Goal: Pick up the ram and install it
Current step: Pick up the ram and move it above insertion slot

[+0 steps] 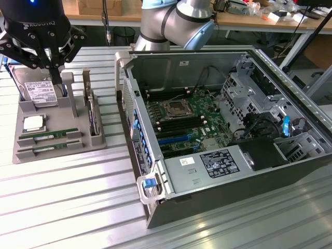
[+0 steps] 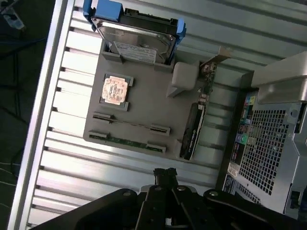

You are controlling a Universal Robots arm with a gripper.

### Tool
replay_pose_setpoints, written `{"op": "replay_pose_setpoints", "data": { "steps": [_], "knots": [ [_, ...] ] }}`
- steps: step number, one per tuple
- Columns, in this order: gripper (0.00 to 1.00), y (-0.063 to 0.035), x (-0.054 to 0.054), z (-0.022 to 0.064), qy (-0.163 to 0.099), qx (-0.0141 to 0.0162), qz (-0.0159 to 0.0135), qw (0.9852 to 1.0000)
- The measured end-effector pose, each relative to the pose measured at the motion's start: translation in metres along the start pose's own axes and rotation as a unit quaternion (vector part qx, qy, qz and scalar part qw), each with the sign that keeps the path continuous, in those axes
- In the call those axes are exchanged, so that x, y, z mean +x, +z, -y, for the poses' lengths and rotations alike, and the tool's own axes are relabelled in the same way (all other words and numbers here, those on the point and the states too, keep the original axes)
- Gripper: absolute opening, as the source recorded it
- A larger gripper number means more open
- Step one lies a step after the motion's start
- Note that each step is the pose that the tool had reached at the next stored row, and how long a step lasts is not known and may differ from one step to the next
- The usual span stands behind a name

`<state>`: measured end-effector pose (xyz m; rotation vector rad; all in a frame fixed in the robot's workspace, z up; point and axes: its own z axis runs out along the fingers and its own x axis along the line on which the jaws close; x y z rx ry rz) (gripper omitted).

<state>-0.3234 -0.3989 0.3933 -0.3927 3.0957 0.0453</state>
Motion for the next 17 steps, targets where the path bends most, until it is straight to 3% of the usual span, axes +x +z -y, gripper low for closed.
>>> {"op": "replay_pose_setpoints", "data": {
  "steps": [2,6,10,11,13,14,17],
  "knots": [
    [0.11,0.0,0.0,0.0,-0.036,-0.0009,-0.001,0.9993],
    [0.11,0.0,0.0,0.0,-0.072,-0.0017,-0.0019,0.9974],
    [0.11,0.0,0.0,0.0,-0.116,-0.0028,-0.0031,0.9933],
    [0.11,0.0,0.0,0.0,-0.131,-0.0032,-0.0035,0.9913],
    [0.11,0.0,0.0,0.0,-0.144,-0.0035,-0.0038,0.9896],
    [0.11,0.0,0.0,0.0,-0.158,-0.0038,-0.0042,0.9874],
    [0.11,0.0,0.0,0.0,-0.184,-0.0045,-0.0049,0.9829]
  ]
}}
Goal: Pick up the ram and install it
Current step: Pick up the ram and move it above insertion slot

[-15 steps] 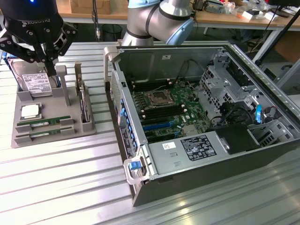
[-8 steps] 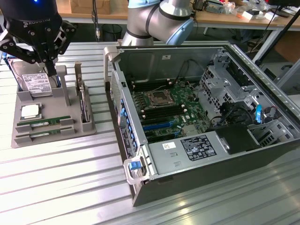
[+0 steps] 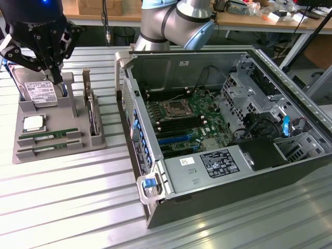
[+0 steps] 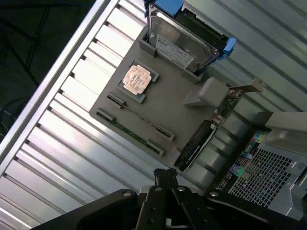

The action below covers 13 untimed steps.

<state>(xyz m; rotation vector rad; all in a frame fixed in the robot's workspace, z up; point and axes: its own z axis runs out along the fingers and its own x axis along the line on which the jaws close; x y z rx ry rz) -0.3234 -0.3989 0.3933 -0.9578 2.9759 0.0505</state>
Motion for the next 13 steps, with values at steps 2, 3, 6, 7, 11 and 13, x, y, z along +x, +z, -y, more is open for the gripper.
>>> {"op": "replay_pose_setpoints", "data": {
  "steps": [2,3,6,7,11,13],
  "knots": [
    [0.11,0.0,0.0,0.0,-0.013,-0.0003,-0.0003,0.9999],
    [0.11,0.0,0.0,0.0,-0.022,-0.0005,-0.0006,0.9998],
    [0.11,0.0,0.0,0.0,-0.051,-0.0012,-0.0013,0.9987],
    [0.11,0.0,0.0,0.0,-0.059,-0.0014,-0.0015,0.9982],
    [0.11,0.0,0.0,0.0,-0.094,-0.0022,-0.0024,0.9956],
    [0.11,0.0,0.0,0.0,-0.12,-0.0029,-0.0031,0.9928]
  ]
}}
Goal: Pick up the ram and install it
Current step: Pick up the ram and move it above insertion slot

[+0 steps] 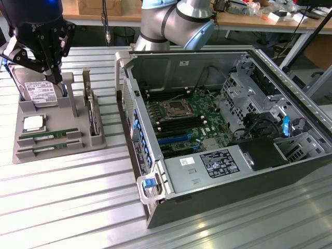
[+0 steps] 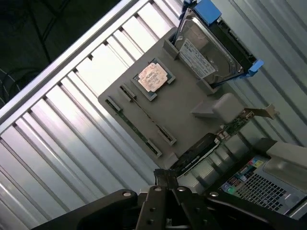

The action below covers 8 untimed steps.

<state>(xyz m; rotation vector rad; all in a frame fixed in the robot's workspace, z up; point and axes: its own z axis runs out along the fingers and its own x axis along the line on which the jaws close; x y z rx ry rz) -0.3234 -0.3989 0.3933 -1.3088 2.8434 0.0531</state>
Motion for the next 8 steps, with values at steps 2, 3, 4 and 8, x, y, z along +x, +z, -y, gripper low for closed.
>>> {"op": "replay_pose_setpoints", "data": {
  "steps": [2,3,4,8],
  "knots": [
    [0.11,0.0,0.0,0.0,-0.015,-0.0004,-0.0004,0.9999],
    [0.11,0.0,0.0,0.0,-0.02,-0.0005,-0.0005,0.9998],
    [0.11,0.0,0.0,0.0,-0.035,-0.0008,-0.0009,0.9994],
    [0.11,0.0,0.0,0.0,-0.079,-0.0019,-0.0021,0.9969]
  ]
}}
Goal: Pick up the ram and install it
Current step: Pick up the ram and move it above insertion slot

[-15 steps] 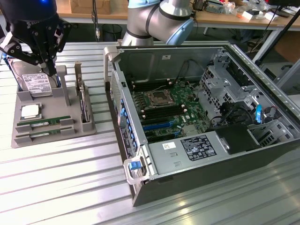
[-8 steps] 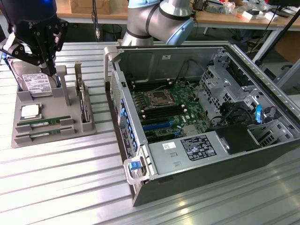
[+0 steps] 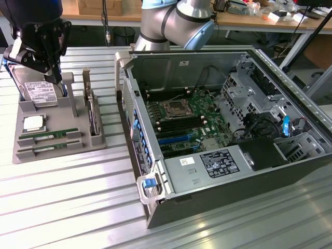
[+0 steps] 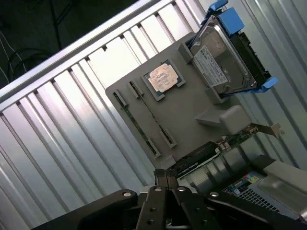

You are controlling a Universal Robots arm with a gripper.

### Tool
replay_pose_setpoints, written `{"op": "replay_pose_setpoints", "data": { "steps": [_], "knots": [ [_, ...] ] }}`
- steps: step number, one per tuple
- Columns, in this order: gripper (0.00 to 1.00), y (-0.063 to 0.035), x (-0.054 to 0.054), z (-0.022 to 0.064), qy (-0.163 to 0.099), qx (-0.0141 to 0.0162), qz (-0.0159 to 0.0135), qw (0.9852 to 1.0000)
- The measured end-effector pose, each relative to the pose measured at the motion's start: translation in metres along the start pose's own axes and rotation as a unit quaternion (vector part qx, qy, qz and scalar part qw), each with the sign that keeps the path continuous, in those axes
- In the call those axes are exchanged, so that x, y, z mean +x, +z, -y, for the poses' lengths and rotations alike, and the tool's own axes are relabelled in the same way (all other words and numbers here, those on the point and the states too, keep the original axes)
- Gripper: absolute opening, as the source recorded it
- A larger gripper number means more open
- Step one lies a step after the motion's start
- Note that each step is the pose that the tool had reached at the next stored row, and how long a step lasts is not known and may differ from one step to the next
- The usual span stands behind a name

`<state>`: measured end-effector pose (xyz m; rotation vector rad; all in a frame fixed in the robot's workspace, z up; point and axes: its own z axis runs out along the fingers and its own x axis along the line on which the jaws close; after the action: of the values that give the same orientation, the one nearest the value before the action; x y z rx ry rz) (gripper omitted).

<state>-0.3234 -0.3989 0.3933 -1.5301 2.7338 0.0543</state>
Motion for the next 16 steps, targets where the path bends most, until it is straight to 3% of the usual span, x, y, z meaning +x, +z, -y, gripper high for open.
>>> {"op": "replay_pose_setpoints", "data": {
  "steps": [5,9,12,15,16],
  "knots": [
    [0.11,0.0,0.0,0.0,-0.042,-0.001,-0.0011,0.9991],
    [0.11,0.0,0.0,0.0,-0.077,-0.0019,-0.002,0.997],
    [0.11,0.0,0.0,0.0,-0.106,-0.0026,-0.0028,0.9944],
    [0.11,0.0,0.0,0.0,-0.141,-0.0034,-0.0037,0.9899],
    [0.11,0.0,0.0,0.0,-0.147,-0.0036,-0.0038,0.9891]
  ]
}}
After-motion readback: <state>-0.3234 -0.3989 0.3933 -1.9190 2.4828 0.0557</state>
